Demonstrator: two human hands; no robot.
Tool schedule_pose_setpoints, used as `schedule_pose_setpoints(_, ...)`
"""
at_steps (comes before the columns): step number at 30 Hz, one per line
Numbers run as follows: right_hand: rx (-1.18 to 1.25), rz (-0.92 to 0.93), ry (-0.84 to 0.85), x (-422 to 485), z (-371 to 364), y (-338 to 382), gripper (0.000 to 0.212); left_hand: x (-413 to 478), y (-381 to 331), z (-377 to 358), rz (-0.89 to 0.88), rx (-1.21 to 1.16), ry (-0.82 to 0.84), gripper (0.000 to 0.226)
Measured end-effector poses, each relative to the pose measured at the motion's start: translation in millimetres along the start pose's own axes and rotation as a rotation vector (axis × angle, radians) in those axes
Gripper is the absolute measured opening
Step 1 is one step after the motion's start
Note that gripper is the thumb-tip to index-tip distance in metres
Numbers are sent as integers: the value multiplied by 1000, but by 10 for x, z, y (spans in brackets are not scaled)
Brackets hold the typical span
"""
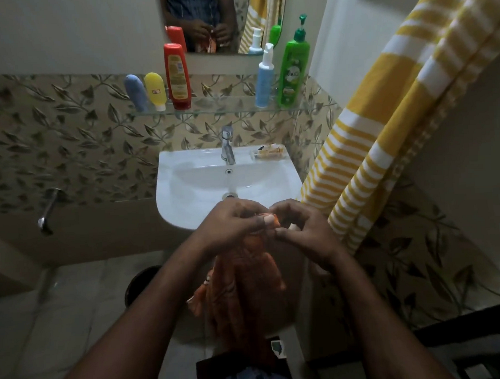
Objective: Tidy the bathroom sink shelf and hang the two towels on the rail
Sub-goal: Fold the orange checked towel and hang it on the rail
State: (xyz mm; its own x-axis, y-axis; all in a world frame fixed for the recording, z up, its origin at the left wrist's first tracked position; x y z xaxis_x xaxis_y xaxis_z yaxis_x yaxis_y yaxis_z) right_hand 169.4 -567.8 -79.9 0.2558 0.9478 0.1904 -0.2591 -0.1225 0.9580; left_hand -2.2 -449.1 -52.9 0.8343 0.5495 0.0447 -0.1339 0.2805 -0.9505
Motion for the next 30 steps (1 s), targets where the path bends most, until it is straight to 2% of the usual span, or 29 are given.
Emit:
schedule_pose_setpoints(3, 166, -84, 35, 10, -52, -123, 14, -23, -13, 150, -19, 17, -47, 17)
schedule_pose_setpoints(5, 197, -163, 96, -33, -75, -252, 8, -62, -29, 262, 13, -89, -127, 8)
schedule_pose_setpoints(7, 223, -250, 91, -77, -100, -375, 5, -101, -34, 390, 36, -178, -228, 9)
schedule_pose_setpoints(8, 225, -271, 41, -84, -105, -419, 2, -114, -22, 458, 39, -182, -284, 11)
schedule_pose_setpoints(10, 215, -262, -122, -62, -78, -494, 11, -136, 29, 566, 54, -125, -376, 11)
schedule_pose_setpoints(12, 225, -216, -257, -17, -44, -447, 13, -162, 85, 572, 69, -36, -410, 12)
schedule_pose_setpoints(14, 204, -161, -298, 39, -54, -295, 6, -183, 131, 460, 84, -56, -366, 11)
schedule_pose_setpoints(17, 97, -57, -254, 130, -169, -11, 1, -169, 154, 209, 97, -16, -164, 45)
schedule_pose_setpoints(20, 163, -32, -283, 207, -219, 202, 10, -86, 171, 38, 19, 130, -98, 29)
schedule_pose_setpoints(22, 190, -21, -303, 222, -189, 261, 14, -65, 170, 9, -11, 110, -146, 39)
schedule_pose_setpoints(24, 221, -5, -266, 203, -149, 269, 17, -73, 121, 8, -27, -67, -199, 34)
schedule_pose_setpoints(27, 258, -80, -74, 128, -87, 163, 24, -73, 13, 33, -3, -343, -284, 18)
schedule_pose_setpoints(30, 128, -199, 33, 6, 33, -128, 21, -29, -39, 152, 2, -414, -398, 19)
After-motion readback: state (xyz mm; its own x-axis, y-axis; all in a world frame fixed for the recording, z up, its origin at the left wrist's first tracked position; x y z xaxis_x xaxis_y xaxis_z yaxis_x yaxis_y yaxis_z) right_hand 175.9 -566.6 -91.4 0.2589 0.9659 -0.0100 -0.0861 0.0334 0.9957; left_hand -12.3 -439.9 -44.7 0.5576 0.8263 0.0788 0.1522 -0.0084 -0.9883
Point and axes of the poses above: each hand's wrist, its own x-axis towards the middle knuckle, its own z-axis out of the back of the hand, y = z × x, the point moved 1 cm from there along x, towards the middle knuckle, and after that the axes turned 2 degrees about -y, right-handed, at the moved point
